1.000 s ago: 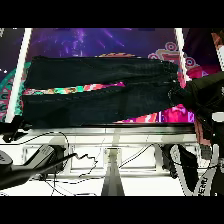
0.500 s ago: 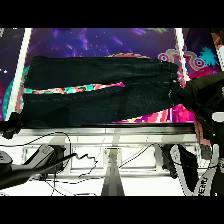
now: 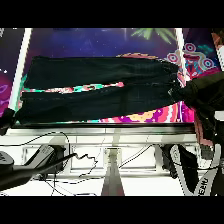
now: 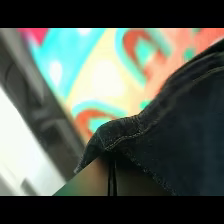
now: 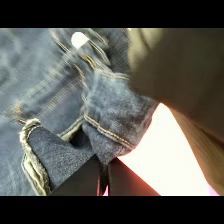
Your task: Fold the clothes and pants, and hang the long-sleeved shirts on hangers.
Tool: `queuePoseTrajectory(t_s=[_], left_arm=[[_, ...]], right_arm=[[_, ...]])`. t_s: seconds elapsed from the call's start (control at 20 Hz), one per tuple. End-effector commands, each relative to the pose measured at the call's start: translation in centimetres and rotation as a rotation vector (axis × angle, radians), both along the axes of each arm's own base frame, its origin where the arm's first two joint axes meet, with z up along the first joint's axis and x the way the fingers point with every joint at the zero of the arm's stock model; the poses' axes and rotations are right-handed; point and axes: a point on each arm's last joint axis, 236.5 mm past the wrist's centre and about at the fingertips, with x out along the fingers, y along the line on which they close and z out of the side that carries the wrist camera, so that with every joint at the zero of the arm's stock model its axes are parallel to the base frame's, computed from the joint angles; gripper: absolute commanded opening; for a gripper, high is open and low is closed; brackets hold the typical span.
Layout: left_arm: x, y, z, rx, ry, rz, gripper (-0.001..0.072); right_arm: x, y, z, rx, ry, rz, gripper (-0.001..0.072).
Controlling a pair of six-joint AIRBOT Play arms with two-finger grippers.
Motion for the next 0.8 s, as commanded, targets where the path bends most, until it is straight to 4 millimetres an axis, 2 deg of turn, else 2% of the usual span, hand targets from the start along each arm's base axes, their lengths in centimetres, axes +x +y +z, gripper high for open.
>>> queuePoseTrajectory(t_s=[0.0, 0.15, 0.3, 0.45, 0.55, 0.65, 0.75], left_arm=[[1.3, 1.0, 3.2, 0.075, -0.076, -0.010, 0.0016], [2.0, 1.3, 5.5, 0.127, -0.136, 0.002, 0.0016], [4.3, 1.6, 9.8, 0.201, -0.272, -0.023, 0.0015], [8.0, 1.5, 15.0, 0.261, -0.395, -0.083, 0.0012], [10.7, 0.9, 17.4, 0.327, -0.419, -0.167, 0.0012], [14.0, 0.5, 18.9, 0.376, -0.449, -0.217, 0.0011], [17.4, 0.3, 18.7, 0.381, -0.458, -0.236, 0.0011]], right_arm=[[0.5, 0.1, 2.6, -0.085, -0.022, 0.065, 0.0017], [-0.1, 1.3, 3.5, -0.074, -0.005, 0.118, 0.0017], [-1.0, 1.4, 5.5, -0.122, -0.020, 0.127, 0.0016], [-2.1, 0.4, 8.0, -0.171, -0.036, 0.059, 0.0016], [-2.2, 0.0, 8.8, -0.174, -0.048, 0.025, 0.0015], [-1.2, -1.3, 9.0, -0.152, -0.075, -0.054, 0.0015], [0.7, -2.6, 9.2, -0.124, -0.127, -0.112, 0.0015]])
